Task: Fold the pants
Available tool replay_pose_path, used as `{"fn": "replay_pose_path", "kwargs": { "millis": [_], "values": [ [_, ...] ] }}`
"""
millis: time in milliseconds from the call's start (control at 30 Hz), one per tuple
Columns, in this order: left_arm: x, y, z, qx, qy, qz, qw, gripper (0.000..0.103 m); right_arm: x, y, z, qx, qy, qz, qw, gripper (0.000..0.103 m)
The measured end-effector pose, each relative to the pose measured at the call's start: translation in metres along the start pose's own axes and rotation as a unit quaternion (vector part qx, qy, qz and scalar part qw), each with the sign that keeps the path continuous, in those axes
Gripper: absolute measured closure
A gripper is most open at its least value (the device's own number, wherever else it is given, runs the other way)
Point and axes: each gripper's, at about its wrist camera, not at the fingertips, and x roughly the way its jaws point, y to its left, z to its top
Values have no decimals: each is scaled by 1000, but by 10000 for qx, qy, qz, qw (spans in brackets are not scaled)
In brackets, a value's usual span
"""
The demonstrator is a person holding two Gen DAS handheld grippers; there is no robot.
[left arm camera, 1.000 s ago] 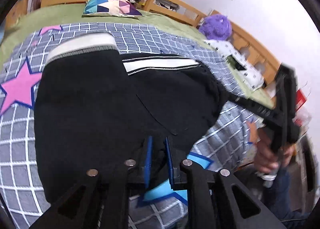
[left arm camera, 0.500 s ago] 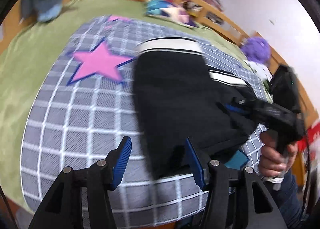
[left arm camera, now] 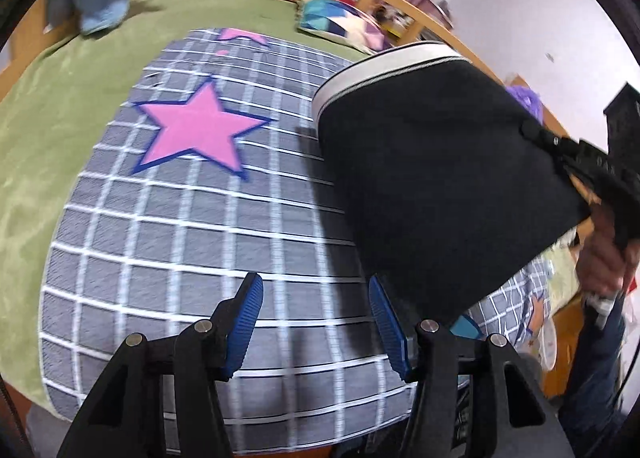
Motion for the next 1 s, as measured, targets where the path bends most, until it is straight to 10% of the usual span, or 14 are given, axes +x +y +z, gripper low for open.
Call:
{"fn": "replay_pose_path", "kwargs": {
  "millis": [267,500,767,1000],
  "values": [
    [38,-65,7,458,271,-285,9982,50,-45,-150,-19,414,-8,-941,9947,94],
    [69,-123,18,852,311,-342,9953,50,9,-273,-84,1483,789,-1685,9713,87],
    [103,-161,2,1060,295,13,9939,50,-56,-221,-95,902,-358,-1413,9852,72],
    [130,-151,-12,880,862,-267,9920,43,-8,-222,-146,560,606,-1482,9855,72]
  ]
}}
